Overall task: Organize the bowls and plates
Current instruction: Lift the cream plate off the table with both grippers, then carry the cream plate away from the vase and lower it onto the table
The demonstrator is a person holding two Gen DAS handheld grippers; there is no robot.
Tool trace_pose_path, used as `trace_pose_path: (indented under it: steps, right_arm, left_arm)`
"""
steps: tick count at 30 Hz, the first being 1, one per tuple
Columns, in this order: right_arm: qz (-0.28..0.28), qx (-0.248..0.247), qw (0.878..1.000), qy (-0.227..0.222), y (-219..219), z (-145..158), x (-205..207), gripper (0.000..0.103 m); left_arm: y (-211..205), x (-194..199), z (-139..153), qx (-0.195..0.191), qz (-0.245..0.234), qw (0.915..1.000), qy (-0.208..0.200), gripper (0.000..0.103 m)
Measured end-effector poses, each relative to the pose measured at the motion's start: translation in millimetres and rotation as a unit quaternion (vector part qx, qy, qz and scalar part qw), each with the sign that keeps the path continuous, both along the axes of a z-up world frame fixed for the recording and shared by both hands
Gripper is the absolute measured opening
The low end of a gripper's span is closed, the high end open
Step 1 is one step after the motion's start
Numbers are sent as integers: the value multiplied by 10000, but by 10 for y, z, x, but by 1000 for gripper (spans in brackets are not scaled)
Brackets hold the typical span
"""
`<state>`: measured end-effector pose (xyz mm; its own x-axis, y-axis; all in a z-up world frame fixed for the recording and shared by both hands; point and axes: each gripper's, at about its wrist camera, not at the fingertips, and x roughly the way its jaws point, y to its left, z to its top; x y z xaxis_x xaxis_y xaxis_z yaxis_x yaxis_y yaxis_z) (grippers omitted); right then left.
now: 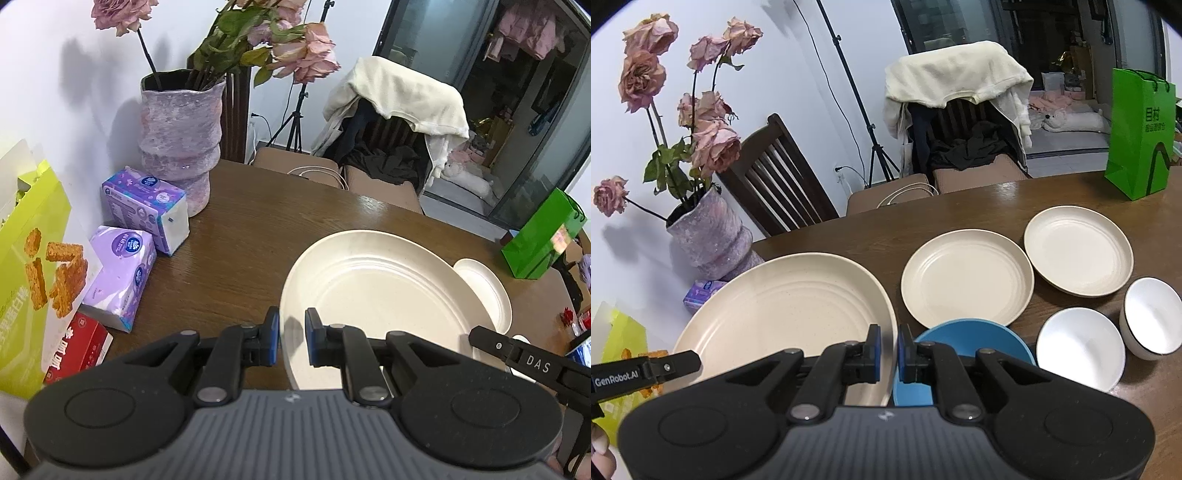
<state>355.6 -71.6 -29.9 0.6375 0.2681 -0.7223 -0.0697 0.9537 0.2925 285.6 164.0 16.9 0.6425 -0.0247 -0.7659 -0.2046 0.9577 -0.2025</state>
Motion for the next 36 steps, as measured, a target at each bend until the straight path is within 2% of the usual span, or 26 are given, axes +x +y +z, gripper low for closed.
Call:
trace_pose_path:
  steps: [17,36]
  right_arm:
    - [-233,-23,9995,-200,-458,124,-449,9]
    - [-356,-169,9988,-305,-1320,144,-1069,9]
  left_arm:
    - [-494,-337,81,-9,-293,9995,-139,14]
    - [-1323,-807,-1,-153,-551,9982,-153,14]
